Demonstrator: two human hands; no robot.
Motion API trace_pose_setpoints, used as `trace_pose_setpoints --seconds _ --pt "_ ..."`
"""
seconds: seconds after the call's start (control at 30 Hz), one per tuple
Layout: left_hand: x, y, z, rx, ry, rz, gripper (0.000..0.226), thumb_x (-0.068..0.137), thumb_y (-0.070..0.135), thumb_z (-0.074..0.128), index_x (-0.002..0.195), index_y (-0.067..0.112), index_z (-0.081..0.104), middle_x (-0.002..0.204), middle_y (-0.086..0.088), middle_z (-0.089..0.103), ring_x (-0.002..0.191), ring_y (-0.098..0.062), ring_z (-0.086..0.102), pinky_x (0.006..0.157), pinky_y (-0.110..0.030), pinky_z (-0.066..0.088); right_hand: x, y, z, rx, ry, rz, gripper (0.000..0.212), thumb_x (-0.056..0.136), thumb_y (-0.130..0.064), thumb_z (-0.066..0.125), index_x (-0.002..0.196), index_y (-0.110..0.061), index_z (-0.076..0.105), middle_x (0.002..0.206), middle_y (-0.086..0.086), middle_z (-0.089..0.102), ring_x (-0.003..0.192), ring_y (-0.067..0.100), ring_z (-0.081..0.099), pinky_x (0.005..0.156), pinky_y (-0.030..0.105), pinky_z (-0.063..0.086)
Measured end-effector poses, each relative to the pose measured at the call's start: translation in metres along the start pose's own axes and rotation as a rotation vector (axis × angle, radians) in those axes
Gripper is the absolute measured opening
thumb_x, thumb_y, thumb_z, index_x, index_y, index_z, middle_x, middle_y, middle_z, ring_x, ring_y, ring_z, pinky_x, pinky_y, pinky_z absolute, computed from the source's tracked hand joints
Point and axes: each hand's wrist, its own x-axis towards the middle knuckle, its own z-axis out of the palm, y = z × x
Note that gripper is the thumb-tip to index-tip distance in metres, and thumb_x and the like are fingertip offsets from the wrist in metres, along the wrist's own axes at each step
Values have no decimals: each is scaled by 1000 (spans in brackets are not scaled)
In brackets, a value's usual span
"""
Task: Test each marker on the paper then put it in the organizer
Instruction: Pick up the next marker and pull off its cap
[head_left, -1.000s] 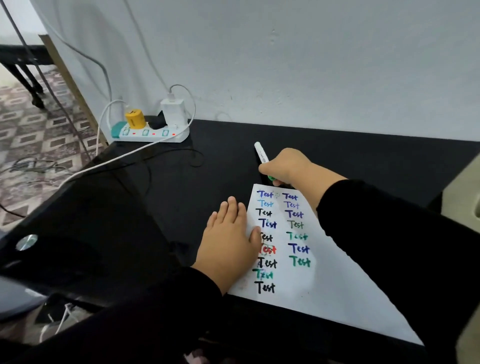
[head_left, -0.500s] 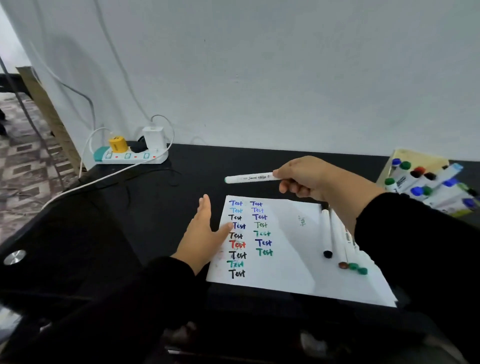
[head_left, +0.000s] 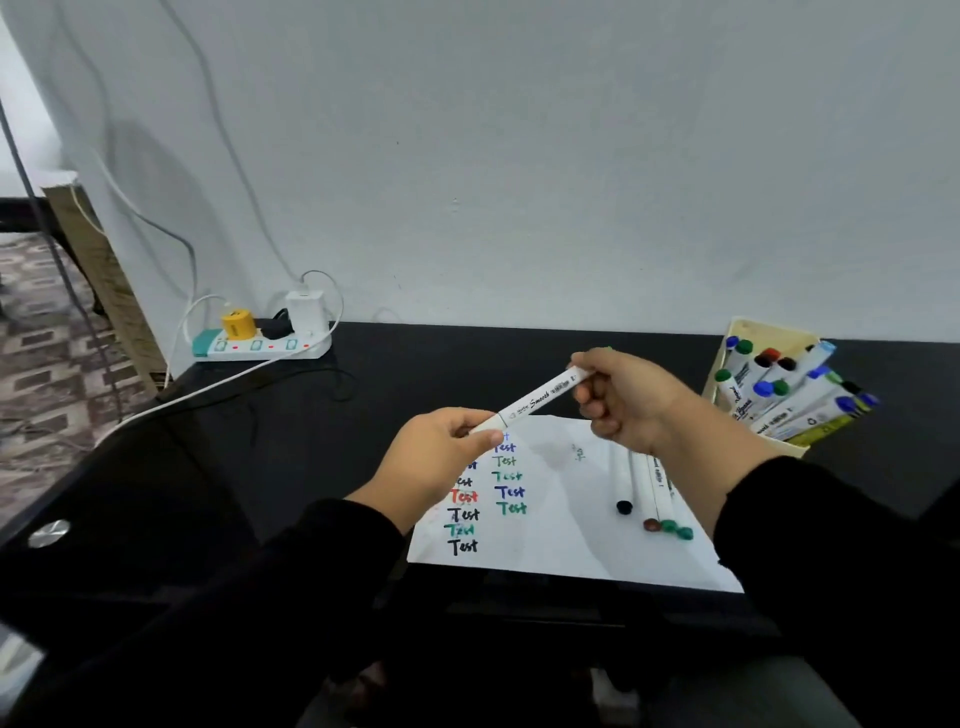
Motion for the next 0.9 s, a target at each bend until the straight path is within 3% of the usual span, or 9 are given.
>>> trace_pose_setpoints --seconds 0.13,0.23,0.33,0.43,0.57,0.73,0.83,0.9 --pt "-7 7 4 -30 -20 21 19 85 20 68 79 38 64 78 8 73 77 -19 71 77 -40 57 -11 18 28 -21 52 -9 32 88 -38 62 67 -17 52 45 -3 45 39 9 32 38 18 20" --pt "-9 9 1 1 -45 16 18 86 23 68 83 39 64 75 8 73 73 -17 71 73 -37 56 -15 24 42 -26 104 -27 34 87 -33 66 63 -14 51 44 -1 46 38 9 32 38 19 24" --pt "-8 9 -4 38 -108 -23 9 86 26 67 82 34 69 84 1 72 81 -20 68 84 -38 53 -15 28 44 -7 126 -60 31 90 -21 60 63 -11 50 40 0 43 33 8 31 38 19 26" --pt "-6 7 -7 3 -179 -63 14 88 22 63 93 12 72 84 2 71 82 -12 66 89 -29 52 -13 31 45 37 83 -146 33 91 -14 57 62 -12 44 41 1 40 34 8 31 40 19 28" --pt "-7 7 -9 -30 -213 -106 12 90 23 61 84 18 69 81 3 71 80 -11 66 92 -31 51 -12 36 48 54 105 -158 30 91 -12 58 64 -13 43 45 0 39 39 8 32 42 18 30" --pt "-9 7 1 339 -54 -9 18 94 33 54 84 26 67 94 -10 70 78 -21 61 73 -33 48 -11 36 60 109 259 -1 14 87 -12 54 74 -11 48 51 1 39 43 9 30 42 18 30" --pt "-8 4 -7 110 -128 -81 16 92 27 58 79 25 67 90 -5 71 82 -14 64 90 -34 50 -10 40 56 153 182 -73 26 89 -9 54 66 -14 42 43 -3 36 40 9 28 41 19 27" --pt "-7 4 -10 44 -192 -118 14 92 23 59 87 17 70 84 1 70 83 -12 66 93 -33 50 -9 45 57 154 143 -111 33 90 -8 54 62 -15 38 39 -4 35 38 8 27 41 19 27"
